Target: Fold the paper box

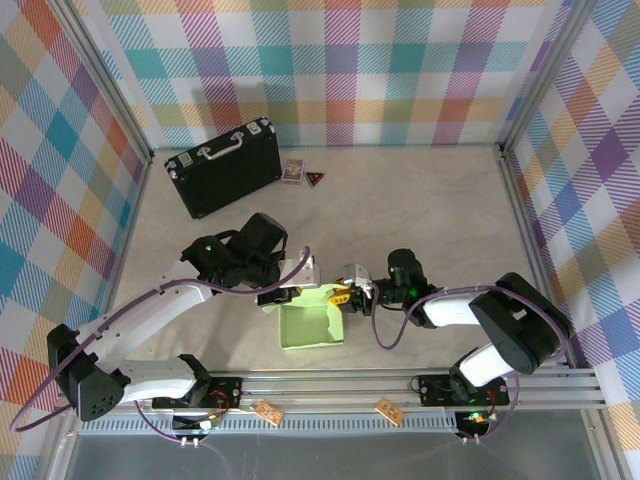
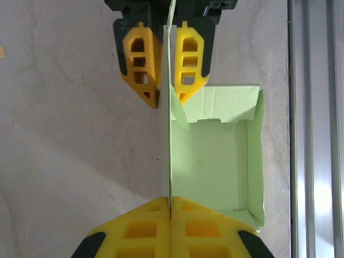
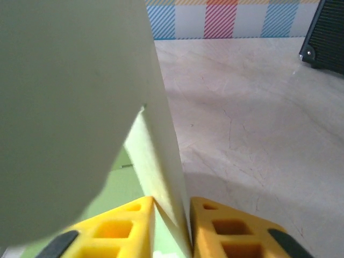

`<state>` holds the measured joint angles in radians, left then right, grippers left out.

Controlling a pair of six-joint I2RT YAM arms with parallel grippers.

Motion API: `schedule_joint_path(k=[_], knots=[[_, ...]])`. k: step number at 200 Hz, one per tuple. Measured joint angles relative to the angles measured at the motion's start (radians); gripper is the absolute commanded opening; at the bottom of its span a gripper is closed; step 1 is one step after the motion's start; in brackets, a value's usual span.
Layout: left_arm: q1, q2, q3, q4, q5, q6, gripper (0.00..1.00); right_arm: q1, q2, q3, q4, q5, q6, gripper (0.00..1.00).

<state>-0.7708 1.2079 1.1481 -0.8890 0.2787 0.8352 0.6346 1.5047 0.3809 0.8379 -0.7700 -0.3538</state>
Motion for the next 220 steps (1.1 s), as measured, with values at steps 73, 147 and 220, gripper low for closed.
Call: schedule_joint_path(k=[73,147,220], knots=[[0.0,-0.01,-0.007,0.002,0.0,0.0,0.0,0.0,0.013,-0.018,0.051,0.017,0.002,0.24],[0.0,-0.014,-0.007,0.002,0.001,0.0,0.0,0.0,-0.05,-0.06,0.063,0.092,0.042,0.7],[0.0,-0.01,-0.007,0.005,-0.01,0.0,0.0,0.0,-0.547,-0.093,-0.24,0.241,0.176,0.86]])
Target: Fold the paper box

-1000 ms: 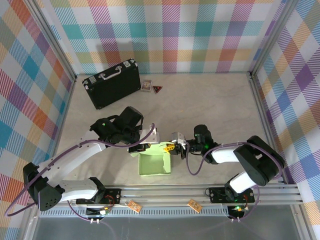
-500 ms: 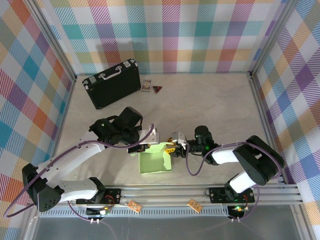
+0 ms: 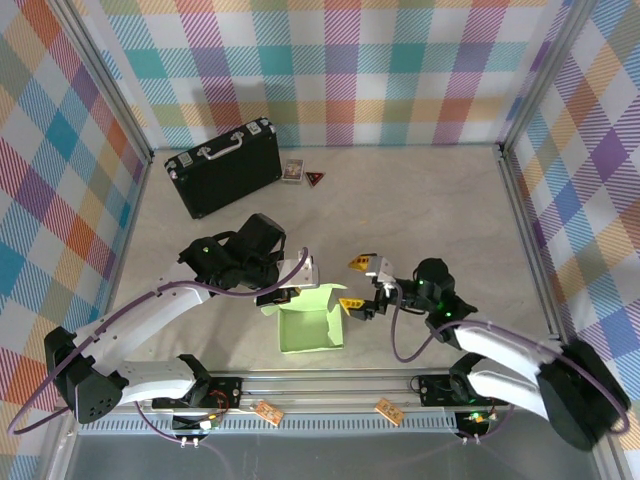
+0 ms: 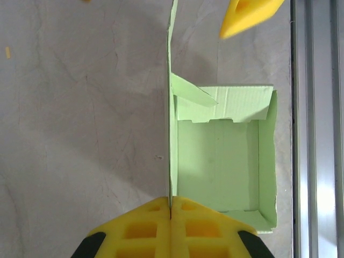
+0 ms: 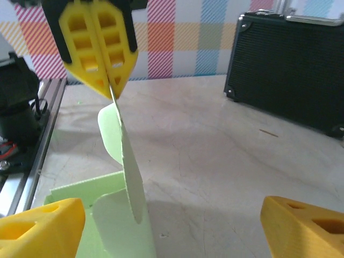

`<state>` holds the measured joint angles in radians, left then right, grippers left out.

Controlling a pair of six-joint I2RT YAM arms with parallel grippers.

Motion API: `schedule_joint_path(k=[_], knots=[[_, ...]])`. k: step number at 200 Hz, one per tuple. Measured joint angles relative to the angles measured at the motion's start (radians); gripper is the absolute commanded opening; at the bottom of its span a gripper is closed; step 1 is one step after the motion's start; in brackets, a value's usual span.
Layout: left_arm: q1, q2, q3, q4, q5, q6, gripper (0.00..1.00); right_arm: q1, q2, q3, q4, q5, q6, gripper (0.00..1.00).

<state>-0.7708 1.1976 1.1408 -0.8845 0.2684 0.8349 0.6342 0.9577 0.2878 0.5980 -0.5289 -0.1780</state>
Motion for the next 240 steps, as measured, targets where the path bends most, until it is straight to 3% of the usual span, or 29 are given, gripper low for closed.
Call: schedule_joint_path(k=[31,52,104,160,179,219,240], knots=[[0.0,0.01,0.0,0.0,0.0,0.0,0.0,0.0,-0.242,0.014,-0.225,0.09,0.109,0.75],[0.0,0.01,0.0,0.0,0.0,0.0,0.0,0.0,-0.284,0.056,-0.311,0.079,0.142,0.73],[0.0,0.032,0.001,0.0,0.001,-0.001,0.0,0.023,-0.057,0.3,-0.528,0.017,0.08,0.66],[0.0,0.039,0.001,0.004,0.001,-0.002,0.0,0.079,0.097,0.365,-0.598,-0.054,-0.069,0.65],[0.0,0.043,0.003,0.005,0.002,-0.004,0.01,0.097,0.145,0.373,-0.607,-0.066,-0.113,0.57],[0.0,0.045,0.003,0.008,0.003,-0.008,0.1,0.106,0.2,0.394,-0.602,-0.064,-0.177,0.27],[0.0,0.045,0.003,0.008,0.005,-0.014,0.25,0.106,0.203,0.402,-0.592,-0.057,-0.195,0.09]])
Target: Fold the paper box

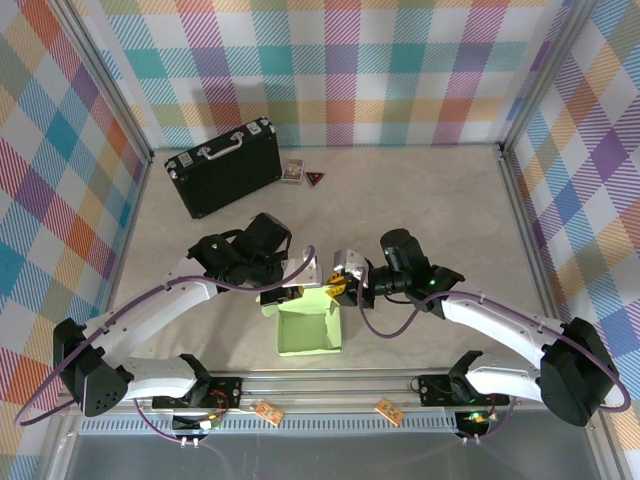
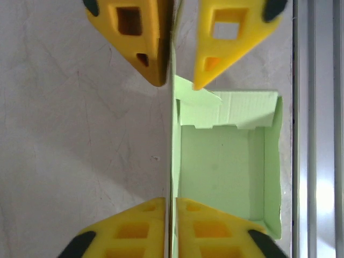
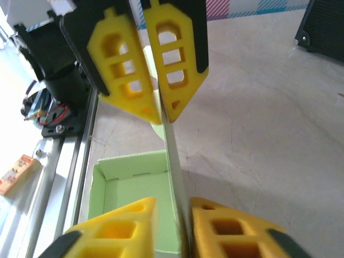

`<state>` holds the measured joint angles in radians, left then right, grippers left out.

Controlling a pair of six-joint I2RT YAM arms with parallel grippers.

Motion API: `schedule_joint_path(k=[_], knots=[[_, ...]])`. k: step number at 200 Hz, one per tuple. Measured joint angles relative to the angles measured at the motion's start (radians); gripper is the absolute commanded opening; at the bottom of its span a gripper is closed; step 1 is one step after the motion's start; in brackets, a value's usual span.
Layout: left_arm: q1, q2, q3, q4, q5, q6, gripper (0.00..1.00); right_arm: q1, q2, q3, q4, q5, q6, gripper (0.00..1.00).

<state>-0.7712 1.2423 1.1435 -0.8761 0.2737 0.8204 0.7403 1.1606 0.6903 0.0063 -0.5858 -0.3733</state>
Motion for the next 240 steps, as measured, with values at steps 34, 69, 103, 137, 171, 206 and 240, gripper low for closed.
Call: schedule_joint_path(k=[34,69,103,137,171,206,240], knots=[[-0.001,0.0,0.007,0.014,-0.002,-0.04,0.53,0.0,0.0,0.003,0.008,0.016,-0.029,0.0],[-0.001,-0.065,0.034,0.056,-0.064,-0.154,0.62,0.0,-0.01,-0.01,0.042,0.058,-0.044,0.0],[-0.001,-0.355,-0.11,0.246,-0.27,-0.41,0.74,-0.008,-0.027,-0.026,0.076,0.086,-0.062,0.0],[0.007,-0.695,-0.372,0.352,-0.687,-0.814,0.75,-0.04,-0.061,-0.041,0.089,0.097,-0.076,0.0],[0.049,-0.729,-0.482,0.335,-0.884,-1.031,0.74,-0.06,-0.092,-0.056,0.091,0.1,-0.091,0.0],[0.113,-0.604,-0.567,0.455,-0.872,-1.069,0.71,-0.093,-0.097,-0.056,0.09,0.082,-0.126,0.0],[0.126,-0.497,-0.757,0.684,-0.76,-1.022,0.67,-0.139,-0.091,-0.05,0.052,0.037,-0.198,0.0]])
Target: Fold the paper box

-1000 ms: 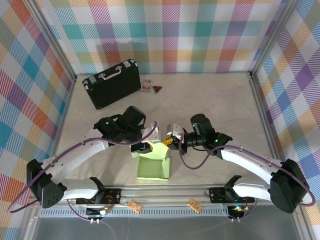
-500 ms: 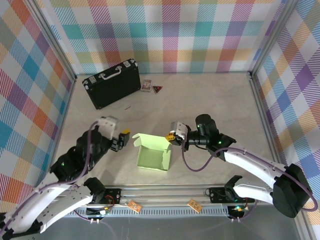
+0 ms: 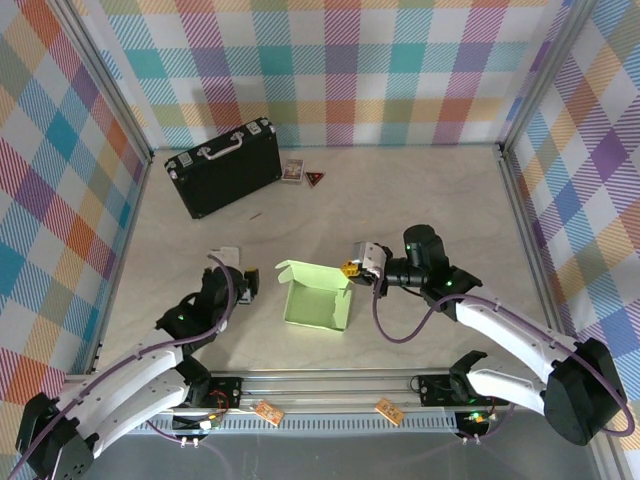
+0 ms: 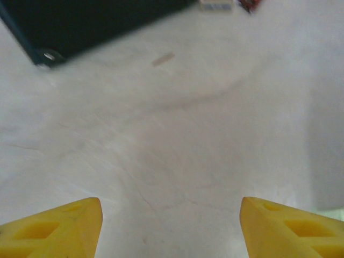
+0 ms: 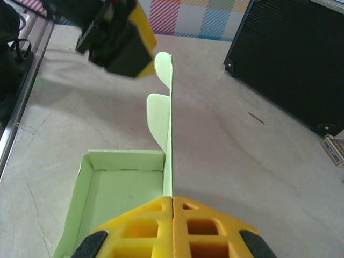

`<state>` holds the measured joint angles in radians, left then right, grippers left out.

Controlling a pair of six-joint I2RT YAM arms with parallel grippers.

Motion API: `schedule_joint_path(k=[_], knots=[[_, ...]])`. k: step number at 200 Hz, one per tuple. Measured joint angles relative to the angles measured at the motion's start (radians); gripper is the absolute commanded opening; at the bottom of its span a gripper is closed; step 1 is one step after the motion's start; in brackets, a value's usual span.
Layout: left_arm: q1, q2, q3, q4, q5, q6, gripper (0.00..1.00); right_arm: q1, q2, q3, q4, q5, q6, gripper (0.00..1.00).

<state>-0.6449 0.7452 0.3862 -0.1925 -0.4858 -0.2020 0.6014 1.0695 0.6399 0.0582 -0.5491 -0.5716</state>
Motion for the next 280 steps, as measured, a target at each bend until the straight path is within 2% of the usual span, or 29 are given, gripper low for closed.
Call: schedule_joint_path(k=[30,55,98,119,143,205,280], knots=[[0.006,0.005,-0.056,0.122,0.122,0.047,0.67,-0.067,0.042,0.021,-0.007,-0.084,-0.03,0.0],[0.013,0.039,-0.056,0.237,0.232,0.1,0.58,-0.104,0.087,0.055,-0.027,-0.137,-0.057,0.0],[0.013,0.141,-0.056,0.353,0.433,0.187,0.53,-0.114,0.132,0.107,-0.053,-0.197,-0.102,0.0],[0.013,0.188,-0.056,0.41,0.496,0.21,0.45,-0.128,0.144,0.119,-0.07,-0.223,-0.12,0.0],[0.013,0.207,-0.058,0.447,0.566,0.237,0.45,-0.142,0.148,0.123,-0.079,-0.244,-0.126,0.0],[0.013,0.188,-0.102,0.537,0.598,0.327,0.48,-0.164,0.161,0.138,-0.113,-0.324,-0.157,0.0],[0.02,0.159,-0.113,0.616,0.655,0.485,0.5,-0.183,0.174,0.208,-0.249,-0.438,-0.246,0.0]])
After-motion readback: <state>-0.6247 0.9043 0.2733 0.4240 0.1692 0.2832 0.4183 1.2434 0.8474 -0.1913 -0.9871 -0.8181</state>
